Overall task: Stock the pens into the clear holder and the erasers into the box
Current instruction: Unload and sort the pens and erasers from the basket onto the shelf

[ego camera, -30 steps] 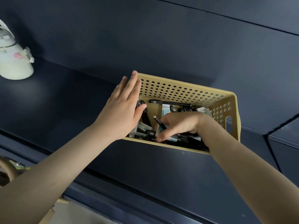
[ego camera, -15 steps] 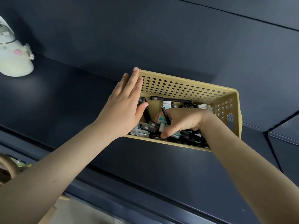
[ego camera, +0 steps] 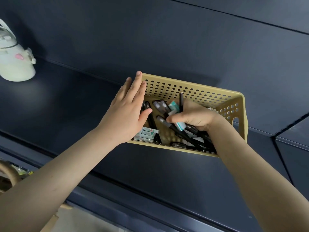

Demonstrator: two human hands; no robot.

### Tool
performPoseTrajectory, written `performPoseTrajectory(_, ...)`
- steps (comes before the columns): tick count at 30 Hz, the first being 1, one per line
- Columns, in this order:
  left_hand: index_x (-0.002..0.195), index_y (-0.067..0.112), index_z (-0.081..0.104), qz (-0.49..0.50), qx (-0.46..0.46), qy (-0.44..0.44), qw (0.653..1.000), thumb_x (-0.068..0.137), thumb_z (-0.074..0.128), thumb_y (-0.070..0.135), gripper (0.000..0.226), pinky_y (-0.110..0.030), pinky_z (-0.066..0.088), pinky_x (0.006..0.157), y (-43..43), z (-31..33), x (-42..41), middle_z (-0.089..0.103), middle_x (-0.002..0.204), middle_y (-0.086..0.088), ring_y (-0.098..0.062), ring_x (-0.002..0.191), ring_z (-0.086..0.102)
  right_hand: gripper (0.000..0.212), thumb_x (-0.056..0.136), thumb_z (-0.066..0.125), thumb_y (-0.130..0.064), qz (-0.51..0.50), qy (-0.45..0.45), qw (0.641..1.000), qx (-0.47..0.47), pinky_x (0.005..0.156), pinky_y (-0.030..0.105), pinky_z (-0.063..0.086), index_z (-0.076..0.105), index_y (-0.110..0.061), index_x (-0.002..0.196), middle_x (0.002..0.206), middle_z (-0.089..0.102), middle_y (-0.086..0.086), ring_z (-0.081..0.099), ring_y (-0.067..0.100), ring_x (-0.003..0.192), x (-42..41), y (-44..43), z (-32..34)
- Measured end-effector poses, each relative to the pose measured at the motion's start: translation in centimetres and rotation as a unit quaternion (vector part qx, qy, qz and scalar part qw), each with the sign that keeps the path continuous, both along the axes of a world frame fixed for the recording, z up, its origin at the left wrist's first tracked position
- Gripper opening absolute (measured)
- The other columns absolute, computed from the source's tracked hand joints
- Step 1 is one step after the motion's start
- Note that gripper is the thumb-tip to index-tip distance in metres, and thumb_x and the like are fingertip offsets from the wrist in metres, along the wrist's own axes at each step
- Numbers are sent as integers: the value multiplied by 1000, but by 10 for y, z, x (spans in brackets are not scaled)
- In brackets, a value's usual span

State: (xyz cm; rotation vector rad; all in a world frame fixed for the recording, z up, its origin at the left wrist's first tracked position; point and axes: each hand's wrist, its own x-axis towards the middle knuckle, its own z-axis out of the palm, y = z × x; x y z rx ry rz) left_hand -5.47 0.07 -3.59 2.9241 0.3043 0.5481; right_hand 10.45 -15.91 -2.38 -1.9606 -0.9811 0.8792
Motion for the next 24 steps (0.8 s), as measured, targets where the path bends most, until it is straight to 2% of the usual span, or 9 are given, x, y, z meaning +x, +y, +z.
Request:
performPoseTrajectory(1, 156, 8, 9, -1, -1, 0, 1000, 99, 38, 45, 74, -35, 4, 114, 0, 0, 0, -16, 163, -3, -27, 151, -3, 19, 80, 68, 7, -22, 5, 999, 27, 61, 19, 48, 57, -9, 80, 68, 60, -3, 59, 3, 62, 1, 0, 2)
performPoseTrajectory(3, 155, 8, 9, -1, -7, 2, 1000, 99, 39, 44, 73, -34, 3, 114, 0, 1, 2, -15, 163, -3, -27, 151, -3, 18, 81, 66, 5, -52, 17, 995, 79, 65, 21, 49, 58, -10, 80, 70, 60, 0, 60, 6, 66, 2, -1, 6)
performPoseTrajectory(6, 156, 10, 6, -2, -24, 14, 1000, 99, 38, 44, 73, -33, 2, 115, 1, 4, 5, -18, 162, -1, -25, 151, -6, 11, 79, 66, -1, -88, 30, 987, 133, 78, 39, 49, 61, -9, 85, 80, 59, 10, 59, 23, 78, 3, -4, 7)
performPoseTrajectory(10, 156, 13, 2, -4, -53, 33, 998, 100, 36, 44, 73, -36, 5, 118, 3, 7, 9, -23, 161, 2, -21, 150, -9, 11, 80, 65, -5, -126, 49, 979, 152, 86, 50, 50, 61, -9, 89, 84, 59, 11, 58, 27, 83, 1, -2, 8)
performPoseTrajectory(13, 156, 14, 2, -5, -72, 47, 996, 101, 36, 44, 72, -37, 6, 119, 5, 8, 12, -23, 161, 4, -20, 150, -10, 17, 76, 66, -11, -146, 73, 971, 177, 80, 43, 51, 62, -8, 93, 83, 63, 10, 61, 25, 81, 0, -2, 14)
performPoseTrajectory(16, 156, 14, 3, -6, -93, 60, 994, 101, 37, 43, 71, -36, 5, 119, 7, 9, 18, -21, 161, 5, -19, 150, -9, 15, 86, 64, -3, -168, 82, 959, 212, 82, 37, 53, 63, -12, 98, 89, 66, 8, 64, 22, 86, 1, -8, 21)
performPoseTrajectory(18, 156, 14, 4, -7, -115, 72, 991, 102, 36, 44, 70, -36, 5, 120, 10, 10, 23, -20, 162, 6, -19, 150, -9, 19, 89, 64, -2, -215, 109, 938, 251, 83, 35, 55, 61, -14, 103, 89, 68, 4, 66, 20, 88, 2, -10, 24)
performPoseTrajectory(21, 156, 17, 4, 2, -177, 101, 979, 102, 33, 46, 68, -38, 4, 120, 12, 13, 30, -17, 162, 6, -16, 150, -9, 22, 89, 66, -7, -323, 178, 878, 304, 71, 28, 53, 54, -19, 102, 85, 67, -1, 65, 14, 80, 4, -13, 24)
performPoseTrajectory(24, 156, 18, 9, 1, -226, 126, 966, 103, 31, 44, 63, -33, 2, 119, 12, 18, 33, -7, 164, 3, -15, 150, -6, 25, 89, 68, -12, -384, 220, 835, 328, 63, 29, 52, 46, -20, 98, 91, 60, 4, 60, 16, 76, 6, -13, 23)
